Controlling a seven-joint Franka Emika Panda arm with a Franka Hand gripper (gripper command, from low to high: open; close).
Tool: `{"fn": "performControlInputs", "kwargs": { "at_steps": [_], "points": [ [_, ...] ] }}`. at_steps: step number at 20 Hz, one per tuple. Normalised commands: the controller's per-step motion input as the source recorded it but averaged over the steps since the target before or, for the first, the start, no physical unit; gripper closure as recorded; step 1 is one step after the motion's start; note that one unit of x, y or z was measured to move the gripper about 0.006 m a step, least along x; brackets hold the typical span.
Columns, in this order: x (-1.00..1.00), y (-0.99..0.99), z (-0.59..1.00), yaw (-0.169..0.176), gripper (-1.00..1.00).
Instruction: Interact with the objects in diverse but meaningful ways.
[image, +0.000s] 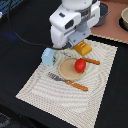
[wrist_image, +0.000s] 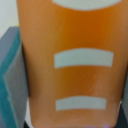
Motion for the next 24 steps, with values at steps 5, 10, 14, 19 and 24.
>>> {"fn": "performControlInputs", "kwargs": {
  "at_steps": [5,10,14,19,24],
  "points": [
    [-0.78,0.64,0.06,0.000,1.00],
    [-0.94,0.44,-0.03,-0.012,1.00],
    [-0.94,0.27,-0.21,-0.039,1.00],
    [-0.44,0.19,-0.27,-0.061,1.00],
    [-0.01,0.12,-0.29,-0.052,1.00]
  ]
}}
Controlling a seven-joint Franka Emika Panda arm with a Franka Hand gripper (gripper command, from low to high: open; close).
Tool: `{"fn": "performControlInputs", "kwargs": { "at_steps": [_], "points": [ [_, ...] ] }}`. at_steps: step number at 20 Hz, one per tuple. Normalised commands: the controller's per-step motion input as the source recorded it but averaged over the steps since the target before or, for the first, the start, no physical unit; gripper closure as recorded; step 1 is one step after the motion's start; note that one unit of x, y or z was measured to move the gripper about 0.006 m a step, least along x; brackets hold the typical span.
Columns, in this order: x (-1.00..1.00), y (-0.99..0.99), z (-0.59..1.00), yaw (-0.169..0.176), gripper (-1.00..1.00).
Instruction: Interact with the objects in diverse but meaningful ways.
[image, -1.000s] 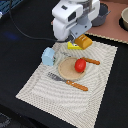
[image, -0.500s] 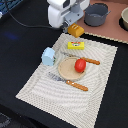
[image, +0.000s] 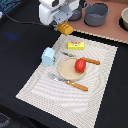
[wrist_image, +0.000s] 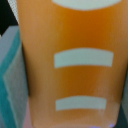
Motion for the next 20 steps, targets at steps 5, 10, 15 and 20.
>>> {"fn": "performControlInputs", "kwargs": {
  "at_steps": [5,10,15,20],
  "points": [
    [-0.39,0.16,-0.43,-0.003,1.00],
    [-0.55,0.16,-0.43,0.000,1.00],
    [-0.60,0.14,-0.45,-0.001,1.00],
    [-0.10,0.02,-0.27,-0.004,-1.00]
  ]
}}
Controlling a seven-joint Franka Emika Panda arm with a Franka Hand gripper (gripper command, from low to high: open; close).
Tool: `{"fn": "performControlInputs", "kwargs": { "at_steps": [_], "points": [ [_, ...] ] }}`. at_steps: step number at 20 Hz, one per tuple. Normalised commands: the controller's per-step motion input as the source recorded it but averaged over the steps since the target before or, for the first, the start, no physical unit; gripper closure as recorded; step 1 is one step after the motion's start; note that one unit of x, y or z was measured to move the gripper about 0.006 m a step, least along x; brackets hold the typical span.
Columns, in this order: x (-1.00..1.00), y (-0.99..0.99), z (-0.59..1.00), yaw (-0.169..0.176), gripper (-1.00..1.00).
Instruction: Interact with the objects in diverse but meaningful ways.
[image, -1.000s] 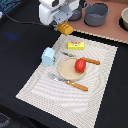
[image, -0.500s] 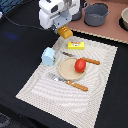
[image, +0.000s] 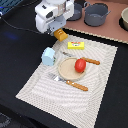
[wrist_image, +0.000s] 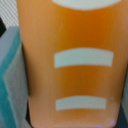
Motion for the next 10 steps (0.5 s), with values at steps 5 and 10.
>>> {"fn": "performControlInputs", "kwargs": {
  "at_steps": [5,10],
  "points": [
    [0.22,0.00,-0.01,-0.004,-1.00],
    [0.24,0.15,0.69,-0.019,-1.00]
  ]
}}
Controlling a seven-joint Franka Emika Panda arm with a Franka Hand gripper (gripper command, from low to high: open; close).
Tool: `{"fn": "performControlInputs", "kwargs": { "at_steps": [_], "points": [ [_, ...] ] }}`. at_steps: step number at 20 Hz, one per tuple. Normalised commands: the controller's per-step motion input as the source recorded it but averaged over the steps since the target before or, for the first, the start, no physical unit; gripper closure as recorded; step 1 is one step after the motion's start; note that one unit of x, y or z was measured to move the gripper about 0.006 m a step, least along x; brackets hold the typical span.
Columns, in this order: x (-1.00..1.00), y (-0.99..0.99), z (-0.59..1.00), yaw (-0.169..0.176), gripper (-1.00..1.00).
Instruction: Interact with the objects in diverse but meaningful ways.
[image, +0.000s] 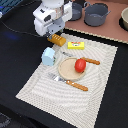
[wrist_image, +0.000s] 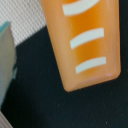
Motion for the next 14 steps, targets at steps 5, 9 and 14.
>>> {"fn": "performControlInputs", "kwargs": {
  "at_steps": [5,9,14],
  "points": [
    [0.49,0.13,1.00,-0.109,-1.00],
    [0.69,-0.05,0.82,-0.170,-1.00],
    [0.72,-0.21,0.25,-0.189,-1.00]
  ]
}}
